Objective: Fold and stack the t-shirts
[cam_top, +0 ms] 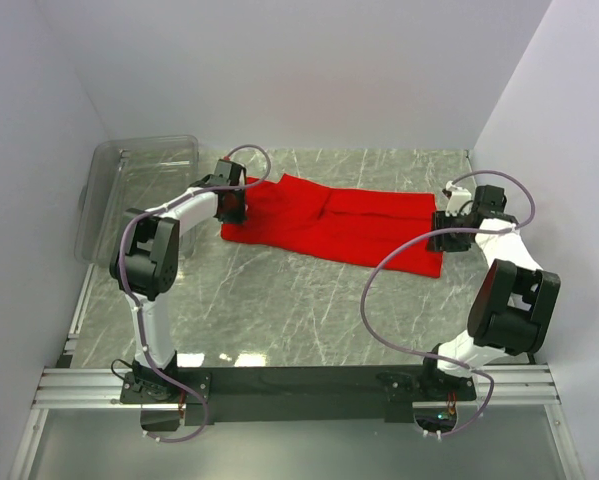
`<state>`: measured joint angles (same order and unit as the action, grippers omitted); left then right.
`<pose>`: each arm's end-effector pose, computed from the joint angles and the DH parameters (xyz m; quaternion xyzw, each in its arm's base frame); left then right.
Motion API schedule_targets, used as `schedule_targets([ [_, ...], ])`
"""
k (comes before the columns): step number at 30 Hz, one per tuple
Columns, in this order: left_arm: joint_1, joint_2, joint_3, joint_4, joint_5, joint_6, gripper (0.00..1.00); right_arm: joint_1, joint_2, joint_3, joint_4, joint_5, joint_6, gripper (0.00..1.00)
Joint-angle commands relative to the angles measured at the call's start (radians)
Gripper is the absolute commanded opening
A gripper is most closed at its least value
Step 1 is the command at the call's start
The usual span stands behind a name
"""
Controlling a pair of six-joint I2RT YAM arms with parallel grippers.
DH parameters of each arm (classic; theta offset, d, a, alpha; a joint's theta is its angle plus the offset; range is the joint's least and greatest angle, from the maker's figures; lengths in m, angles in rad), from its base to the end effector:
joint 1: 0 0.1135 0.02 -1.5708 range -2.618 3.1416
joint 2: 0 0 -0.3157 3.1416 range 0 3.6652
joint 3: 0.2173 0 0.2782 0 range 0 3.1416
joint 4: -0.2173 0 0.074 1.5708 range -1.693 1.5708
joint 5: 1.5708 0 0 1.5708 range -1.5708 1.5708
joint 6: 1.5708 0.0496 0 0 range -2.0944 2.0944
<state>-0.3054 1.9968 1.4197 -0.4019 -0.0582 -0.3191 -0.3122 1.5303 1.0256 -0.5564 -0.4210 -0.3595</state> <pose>0.4584 -0.1415 0.2005 -0.0150 0.9561 -0.0631 0.2859 0.3224 -0.0827 0.2460 -0.0750 0.9448 0.1096 0.2994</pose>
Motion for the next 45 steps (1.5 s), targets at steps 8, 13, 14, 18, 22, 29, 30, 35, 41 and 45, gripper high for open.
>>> schedule_targets([
  [8,0.022,-0.116,-0.060,0.008,0.064,0.031,0.01,-0.021,0.048,0.010,-0.013,0.102,0.076,0.49],
  [13,0.031,-0.153,-0.094,0.011,0.098,0.032,0.01,-0.042,0.045,-0.021,-0.010,0.133,0.096,0.48],
  [14,0.031,-0.156,-0.102,0.012,0.101,0.031,0.01,-0.045,0.047,-0.025,-0.010,0.134,0.097,0.48],
  [18,0.037,-0.167,-0.117,0.018,0.120,0.031,0.01,-0.057,0.056,-0.053,-0.005,0.126,0.105,0.47],
  [22,0.046,-0.168,-0.119,0.018,0.127,0.034,0.01,-0.057,0.077,-0.068,0.007,0.117,0.119,0.44],
  [29,0.058,-0.178,-0.122,0.018,0.143,0.040,0.01,-0.057,0.108,-0.068,0.021,0.088,0.142,0.39],
  [30,0.058,-0.178,-0.123,0.018,0.147,0.040,0.01,-0.057,0.111,-0.067,0.023,0.088,0.145,0.38],
  [35,0.061,-0.182,-0.134,0.021,0.158,0.041,0.01,-0.057,0.122,-0.068,0.033,0.094,0.159,0.38],
  [41,0.065,-0.190,-0.137,0.025,0.166,0.045,0.01,-0.073,0.091,-0.076,0.061,0.143,0.177,0.38],
  [45,0.065,-0.188,-0.137,0.026,0.175,0.041,0.01,-0.080,0.106,-0.064,0.073,0.145,0.185,0.38],
])
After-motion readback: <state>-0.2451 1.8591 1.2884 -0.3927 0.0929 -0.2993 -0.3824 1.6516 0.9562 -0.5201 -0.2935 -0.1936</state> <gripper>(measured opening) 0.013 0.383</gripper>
